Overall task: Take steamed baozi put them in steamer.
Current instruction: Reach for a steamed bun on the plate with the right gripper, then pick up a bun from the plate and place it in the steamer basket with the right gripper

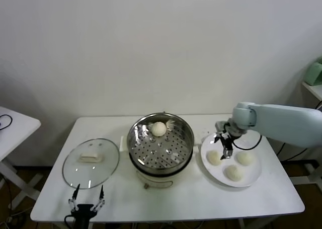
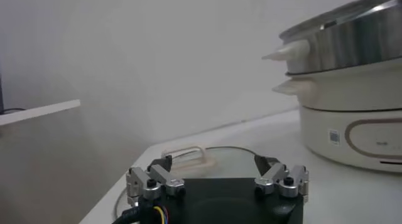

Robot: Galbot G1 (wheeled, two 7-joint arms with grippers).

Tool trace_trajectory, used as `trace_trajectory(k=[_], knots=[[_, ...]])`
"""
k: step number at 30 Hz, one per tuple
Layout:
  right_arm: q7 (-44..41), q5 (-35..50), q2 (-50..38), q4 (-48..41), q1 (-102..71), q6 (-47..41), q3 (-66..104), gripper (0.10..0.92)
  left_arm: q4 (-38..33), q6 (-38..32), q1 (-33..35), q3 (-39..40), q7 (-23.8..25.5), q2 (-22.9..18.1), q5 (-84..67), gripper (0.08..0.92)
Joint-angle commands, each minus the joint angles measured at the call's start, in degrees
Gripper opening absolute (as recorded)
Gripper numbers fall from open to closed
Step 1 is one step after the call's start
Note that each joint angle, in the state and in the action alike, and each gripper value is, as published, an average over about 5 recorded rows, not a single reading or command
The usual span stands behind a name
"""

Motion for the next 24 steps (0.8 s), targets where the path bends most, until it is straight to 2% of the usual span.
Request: trace_trajectory(k=[1, 7, 16, 24], knots=[[0.96, -3.53, 0.53, -4.56, -8.49, -2.36, 6.03, 0.823, 0.58, -0.25, 0.10, -0.12, -0.31, -0.07, 0.68, 0.823], [0.50, -3.98, 0.55, -4.67, -8.69, -2.46, 6.11, 0.809, 0.74, -0.29, 0.04, -0.11, -0.42, -0.07, 0.75, 0.823], [1.02, -5.88, 1.12, -4.98, -8.42, -1.89, 6.55, 0.648, 0.93, -0.39, -0.34, -0.17, -0.90, -0.03, 0.81, 0.823], [0.57, -4.35, -0.61, 0.29, -2.17, -1.55, 3.48, 0.596, 1.02, -0.84, -0.38, 0.01, -1.18, -0.23, 1.18, 0.823]])
